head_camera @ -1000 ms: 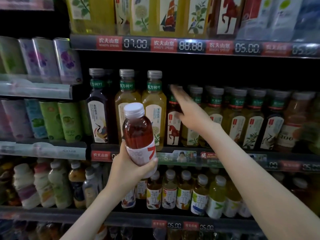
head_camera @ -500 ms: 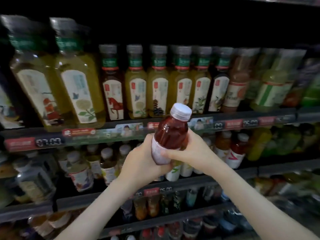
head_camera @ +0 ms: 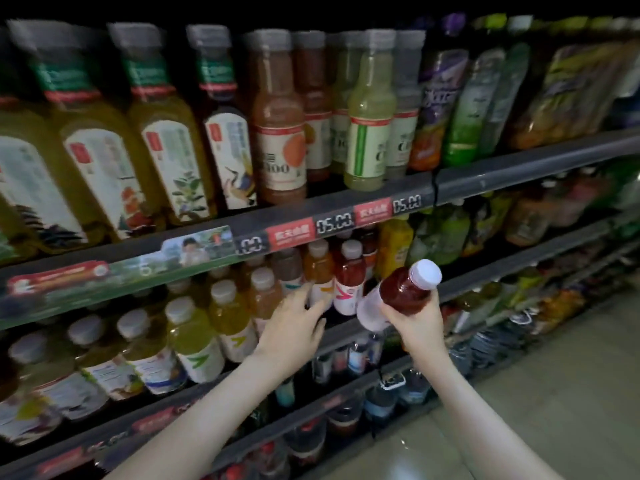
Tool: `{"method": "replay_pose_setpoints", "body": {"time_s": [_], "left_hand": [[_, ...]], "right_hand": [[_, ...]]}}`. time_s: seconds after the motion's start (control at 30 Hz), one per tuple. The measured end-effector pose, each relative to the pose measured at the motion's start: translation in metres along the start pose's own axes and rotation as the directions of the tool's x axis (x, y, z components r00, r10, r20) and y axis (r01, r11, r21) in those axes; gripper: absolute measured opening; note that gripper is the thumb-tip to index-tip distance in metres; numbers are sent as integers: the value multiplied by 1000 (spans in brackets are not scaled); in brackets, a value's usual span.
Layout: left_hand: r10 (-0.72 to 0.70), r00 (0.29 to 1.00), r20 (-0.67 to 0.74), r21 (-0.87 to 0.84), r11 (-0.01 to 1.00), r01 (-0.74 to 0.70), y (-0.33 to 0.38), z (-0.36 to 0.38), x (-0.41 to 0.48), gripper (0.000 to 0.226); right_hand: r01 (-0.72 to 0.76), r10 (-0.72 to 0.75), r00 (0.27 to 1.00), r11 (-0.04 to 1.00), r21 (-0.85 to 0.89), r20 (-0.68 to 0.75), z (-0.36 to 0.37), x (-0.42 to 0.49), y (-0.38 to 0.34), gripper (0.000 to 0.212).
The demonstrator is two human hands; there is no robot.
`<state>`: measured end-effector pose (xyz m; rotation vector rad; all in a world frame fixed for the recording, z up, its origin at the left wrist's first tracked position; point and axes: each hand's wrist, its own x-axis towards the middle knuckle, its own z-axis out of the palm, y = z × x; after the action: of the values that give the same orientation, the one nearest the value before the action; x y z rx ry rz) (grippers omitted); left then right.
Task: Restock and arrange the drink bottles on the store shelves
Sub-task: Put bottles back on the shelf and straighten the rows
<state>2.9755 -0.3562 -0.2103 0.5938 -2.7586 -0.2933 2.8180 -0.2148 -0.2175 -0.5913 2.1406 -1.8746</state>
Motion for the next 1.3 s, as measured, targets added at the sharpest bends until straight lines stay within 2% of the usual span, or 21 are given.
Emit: {"method": "replay_pose_setpoints", "body": {"time_s": [0.07,0.17,0.33,0.43,0.63,0.77,0.83,0.9,0.97,1.03,1.13,1.23,1.3], "left_hand": [[-25,998,59,28,999,23,12,19,24,51],[-146,964,224,-86,982,169,21,49,53,63],[-188,946,263,-177,955,239,28,79,76,75],[-206,940,272,-143,957,252,28,87,82,69],[-219,921,323,-132,953,273,23,86,76,69],[-211,924,319,-158,949,271,26,82,53,64],[-264,911,317,-315,877,363,30,83,27,57],[-375,873,312,-473,736,485,31,84,-4,47],[-443,829,340,-537,633,558,27,88,-39,38],[-486,789,375,-541,577,612,19,98,-78,35],[-582,690,430,-453,522,723,-8,121,-140,37],[-664,532,525,-337,412,847,-36,145,-211,37],[-724,414,552,-272,313,910,-51,158,-260,39]], "right_hand": [[-21,21,999,1000,19,-31,-5,29,14,71],[-2,2,1000,1000,26,12,1,68,25,74],[94,-82,977,994,-53,195,25,109,39,77],[56,-37,966,996,-68,257,32,119,51,65],[31,36,938,982,-185,346,30,130,56,56],[53,23,948,972,-228,318,28,109,59,51],[-12,51,970,986,-166,237,29,86,63,55],[-104,115,985,991,-89,126,32,59,64,57],[-109,127,983,984,-139,131,39,32,68,44],[-81,161,943,960,-269,290,51,1,80,28],[50,217,812,899,-436,541,74,-51,104,16],[189,328,625,817,-545,709,99,-107,132,16],[275,397,517,762,-587,758,119,-148,154,18]]}}
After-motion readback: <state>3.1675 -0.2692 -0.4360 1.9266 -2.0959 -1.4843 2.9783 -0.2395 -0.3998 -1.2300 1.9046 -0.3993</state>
